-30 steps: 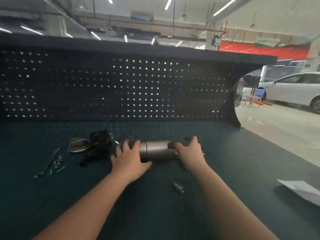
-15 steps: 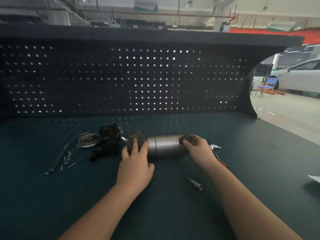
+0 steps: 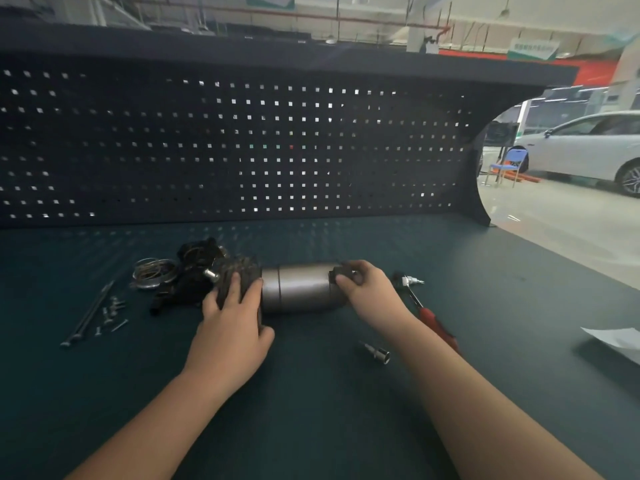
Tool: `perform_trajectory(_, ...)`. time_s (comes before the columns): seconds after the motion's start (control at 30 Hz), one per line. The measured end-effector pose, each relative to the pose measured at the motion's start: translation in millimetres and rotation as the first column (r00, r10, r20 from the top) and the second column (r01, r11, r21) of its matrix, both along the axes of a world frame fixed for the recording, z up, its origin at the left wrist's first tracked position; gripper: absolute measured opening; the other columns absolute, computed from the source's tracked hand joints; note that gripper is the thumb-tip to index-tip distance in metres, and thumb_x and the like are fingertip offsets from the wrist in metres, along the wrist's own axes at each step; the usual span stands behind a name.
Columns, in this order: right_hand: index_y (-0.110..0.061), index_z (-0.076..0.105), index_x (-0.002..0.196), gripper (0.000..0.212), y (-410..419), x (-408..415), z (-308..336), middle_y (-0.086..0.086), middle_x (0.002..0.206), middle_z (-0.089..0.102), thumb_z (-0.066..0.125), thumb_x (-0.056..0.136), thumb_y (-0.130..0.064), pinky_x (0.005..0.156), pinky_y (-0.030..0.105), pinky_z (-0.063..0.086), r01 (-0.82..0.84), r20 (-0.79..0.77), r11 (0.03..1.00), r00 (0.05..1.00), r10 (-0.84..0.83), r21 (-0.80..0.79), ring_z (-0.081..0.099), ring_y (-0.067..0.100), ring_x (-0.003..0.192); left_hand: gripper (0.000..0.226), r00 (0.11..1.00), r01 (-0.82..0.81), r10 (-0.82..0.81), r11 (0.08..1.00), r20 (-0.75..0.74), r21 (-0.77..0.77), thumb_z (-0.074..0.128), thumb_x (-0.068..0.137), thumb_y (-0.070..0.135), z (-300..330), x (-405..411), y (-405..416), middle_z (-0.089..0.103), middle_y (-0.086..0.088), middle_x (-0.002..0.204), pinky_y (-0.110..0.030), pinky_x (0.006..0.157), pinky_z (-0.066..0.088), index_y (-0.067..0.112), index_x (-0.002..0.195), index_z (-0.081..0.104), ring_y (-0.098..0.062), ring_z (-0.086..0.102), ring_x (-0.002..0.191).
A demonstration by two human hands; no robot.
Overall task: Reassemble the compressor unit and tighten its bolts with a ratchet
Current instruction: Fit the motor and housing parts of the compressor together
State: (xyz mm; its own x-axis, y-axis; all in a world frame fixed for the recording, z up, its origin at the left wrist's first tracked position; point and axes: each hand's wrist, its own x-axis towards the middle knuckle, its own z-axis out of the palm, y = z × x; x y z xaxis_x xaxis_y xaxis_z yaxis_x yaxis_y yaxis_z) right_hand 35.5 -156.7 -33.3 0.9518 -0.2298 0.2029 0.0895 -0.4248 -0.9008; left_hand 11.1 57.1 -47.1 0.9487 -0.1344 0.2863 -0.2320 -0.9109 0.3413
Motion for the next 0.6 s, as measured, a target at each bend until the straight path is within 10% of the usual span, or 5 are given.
perform_trajectory(0.3,-0.014,0.062,0.115,0.023,-15,-8,10,0.000,0.101,0.070,0.060,0.094,-0.022,0.088,0.036,0.056,-0.101,-0.055,0.988,0.993,0.108,0.120,0.069,0.016,0.092,0.070,0.997,0.081,-0.081,0.992,-0.005,-0.096,0.050,0.095,0.044,-4,2,11,0.000,0.005,0.165,-0.045,0.115,0.026,0.038,0.152,0.010,-0.024,-0.003,0.147)
perform_trajectory(0.43,-0.010,0.064,0.108,0.018,-15,-5,12,-0.003,0.087,0.070,0.057,0.096,-0.021,0.065,0.024,0.055,-0.054,-0.034,0.981,0.998,0.061,0.189,0.069,0.010,0.068,0.066,0.991,0.126,-0.130,0.984,-0.024,-0.126,0.043,0.096,0.052,-1,0,16,0.001,0.009,0.164,-0.043,0.117,0.021,0.039,0.153,0.013,-0.020,-0.004,0.148)
perform_trajectory(0.6,-0.020,0.054,0.127,0.038,-3,-5,3,0.000,0.122,0.063,0.061,0.091,-0.031,0.083,0.024,0.044,0.077,0.075,0.971,0.995,-0.062,-0.227,0.060,0.015,0.107,0.035,0.978,0.047,0.098,0.760,0.186,-0.648,0.047,0.100,0.031,11,10,29,0.061,0.015,0.113,-0.007,0.084,0.036,0.020,0.132,0.056,0.002,0.053,0.111)
